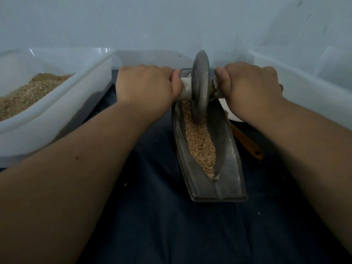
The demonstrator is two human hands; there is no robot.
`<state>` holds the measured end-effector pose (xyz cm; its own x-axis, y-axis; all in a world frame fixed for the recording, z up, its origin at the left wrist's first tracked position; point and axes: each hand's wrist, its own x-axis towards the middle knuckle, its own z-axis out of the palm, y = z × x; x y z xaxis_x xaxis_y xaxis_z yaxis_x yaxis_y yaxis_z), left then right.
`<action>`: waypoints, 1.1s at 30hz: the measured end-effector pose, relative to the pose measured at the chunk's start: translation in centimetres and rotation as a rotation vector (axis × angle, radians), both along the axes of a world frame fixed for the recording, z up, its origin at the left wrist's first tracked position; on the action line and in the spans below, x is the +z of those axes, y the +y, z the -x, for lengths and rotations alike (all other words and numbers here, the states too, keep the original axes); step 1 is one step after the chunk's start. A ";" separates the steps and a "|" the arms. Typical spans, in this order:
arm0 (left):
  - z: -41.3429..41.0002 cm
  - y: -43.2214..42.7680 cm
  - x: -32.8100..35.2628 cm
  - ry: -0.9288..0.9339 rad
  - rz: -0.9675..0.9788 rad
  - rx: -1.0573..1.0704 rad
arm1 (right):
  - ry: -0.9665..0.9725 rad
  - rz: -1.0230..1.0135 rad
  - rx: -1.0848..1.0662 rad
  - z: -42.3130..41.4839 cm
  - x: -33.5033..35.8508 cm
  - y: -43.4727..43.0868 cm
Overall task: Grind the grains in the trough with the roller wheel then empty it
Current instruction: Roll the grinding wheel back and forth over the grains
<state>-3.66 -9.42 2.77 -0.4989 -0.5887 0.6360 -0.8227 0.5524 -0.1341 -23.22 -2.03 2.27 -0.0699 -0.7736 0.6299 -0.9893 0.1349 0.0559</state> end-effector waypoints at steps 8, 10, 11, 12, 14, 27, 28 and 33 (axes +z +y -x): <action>-2.3 1.0 3.1 -0.101 -0.825 -0.101 | -0.200 -0.358 0.090 -0.6 2.5 2.5; -2.4 1.6 3.4 -0.100 -0.893 -0.106 | -0.235 -0.373 0.093 -0.5 2.5 3.1; -2.4 1.8 3.5 -0.092 -0.888 -0.102 | -0.234 -0.397 0.075 -0.4 2.4 3.3; -2.3 2.0 3.5 -0.092 -0.874 -0.099 | -0.215 -0.398 0.066 -0.5 2.4 3.4; -2.2 2.2 3.2 -0.122 -0.788 -0.093 | -0.148 -0.377 0.084 -0.7 2.2 3.2; -0.2 -0.1 -0.1 0.011 0.006 -0.035 | 0.070 0.007 -0.042 -0.4 0.2 0.1; -0.2 -0.1 0.0 0.003 -0.014 -0.043 | 0.071 -0.008 -0.028 -0.4 0.2 0.3; -1.3 0.5 1.8 -0.045 -0.415 -0.072 | -0.034 -0.237 0.031 -0.5 1.7 1.7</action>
